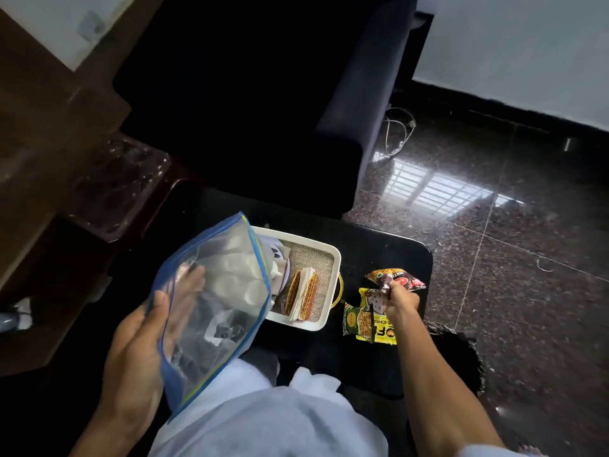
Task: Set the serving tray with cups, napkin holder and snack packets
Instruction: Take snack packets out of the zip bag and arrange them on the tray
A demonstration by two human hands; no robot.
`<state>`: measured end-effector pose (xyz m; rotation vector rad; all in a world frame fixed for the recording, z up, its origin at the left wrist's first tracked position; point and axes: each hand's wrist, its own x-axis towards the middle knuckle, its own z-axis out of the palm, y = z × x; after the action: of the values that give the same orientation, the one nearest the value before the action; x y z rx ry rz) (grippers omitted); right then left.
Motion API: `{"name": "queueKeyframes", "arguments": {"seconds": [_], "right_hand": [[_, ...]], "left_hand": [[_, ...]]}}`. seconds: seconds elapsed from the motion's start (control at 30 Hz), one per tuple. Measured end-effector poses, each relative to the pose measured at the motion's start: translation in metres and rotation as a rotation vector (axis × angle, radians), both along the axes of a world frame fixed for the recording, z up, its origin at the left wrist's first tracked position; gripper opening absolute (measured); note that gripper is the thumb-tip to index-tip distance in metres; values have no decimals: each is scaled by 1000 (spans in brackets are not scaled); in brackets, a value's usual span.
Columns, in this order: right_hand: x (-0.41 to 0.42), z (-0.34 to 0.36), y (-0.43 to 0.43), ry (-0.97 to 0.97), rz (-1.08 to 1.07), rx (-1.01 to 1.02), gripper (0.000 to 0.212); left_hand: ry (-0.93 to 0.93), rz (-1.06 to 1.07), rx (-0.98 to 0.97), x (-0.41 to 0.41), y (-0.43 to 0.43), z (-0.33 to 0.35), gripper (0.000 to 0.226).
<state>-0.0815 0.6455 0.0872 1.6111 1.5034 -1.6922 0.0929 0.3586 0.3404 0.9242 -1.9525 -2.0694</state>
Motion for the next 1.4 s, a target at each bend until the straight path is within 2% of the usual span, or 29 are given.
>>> {"name": "queueKeyframes", "arguments": {"seconds": [0.2, 0.37, 0.53, 0.6, 0.67, 0.7, 0.77, 0.87, 0.9, 0.93, 1.0, 1.03, 1.07, 1.13, 1.17, 1.23, 1.27, 1.3, 1.37, 1.4], "right_hand": [[7, -19, -1, -71, -23, -117, 38], [13, -21, 9, -94, -15, -120, 23], [25, -9, 32, -78, 39, -67, 24], [30, 4, 39, -52, 219, 79, 29], [33, 31, 40, 129, 441, 232, 39], [33, 49, 36, 290, 540, 224, 45], [32, 91, 23, 627, 803, 79, 63], [35, 149, -16, 935, 1301, -18, 102], [36, 164, -32, 1003, 1431, -12, 107], [37, 175, -48, 1068, 1535, -13, 101], [38, 185, -75, 1127, 1608, -66, 62], [38, 188, -85, 1090, 1563, -133, 41], [39, 191, -94, 1017, 1462, -231, 28], [43, 192, -111, 889, 1188, -381, 21], [47, 194, -120, 851, 1053, -420, 21], [58, 196, -141, 807, 791, -441, 15], [65, 197, -153, 798, 672, -422, 14], [74, 199, -166, 794, 561, -411, 19], [92, 196, -187, 775, 382, -397, 48], [103, 193, -196, 787, 382, -332, 59]], "left_hand": [[-25, 49, -9, 6, 5, -1, 45], [-43, 29, -20, 6, 10, -2, 47], [-48, -28, -1, 0, 12, -9, 53], [-58, -64, 1, -3, 12, -10, 51], [-70, -98, 17, -6, 9, -12, 49], [-81, -116, 39, -8, 7, -12, 48], [-118, -174, 109, -12, 0, -9, 47], [-185, -312, 193, -19, -13, 1, 42], [-204, -372, 211, -21, -17, 4, 40], [-223, -437, 224, -23, -23, 7, 40], [-226, -548, 236, -27, -37, 13, 46], [-197, -574, 247, -29, -46, 17, 51], [-147, -546, 279, -29, -60, 20, 60], [-35, -428, 417, -26, -97, 18, 79], [-2, -406, 422, -21, -113, 15, 85], [-70, -450, 278, -7, -130, 2, 95], [-144, -468, 191, 2, -129, -8, 93], [-188, -470, 118, 10, -125, -20, 81], [-242, -441, 115, 20, -110, -43, 47], [-257, -428, 170, 23, -103, -50, 39]]}}
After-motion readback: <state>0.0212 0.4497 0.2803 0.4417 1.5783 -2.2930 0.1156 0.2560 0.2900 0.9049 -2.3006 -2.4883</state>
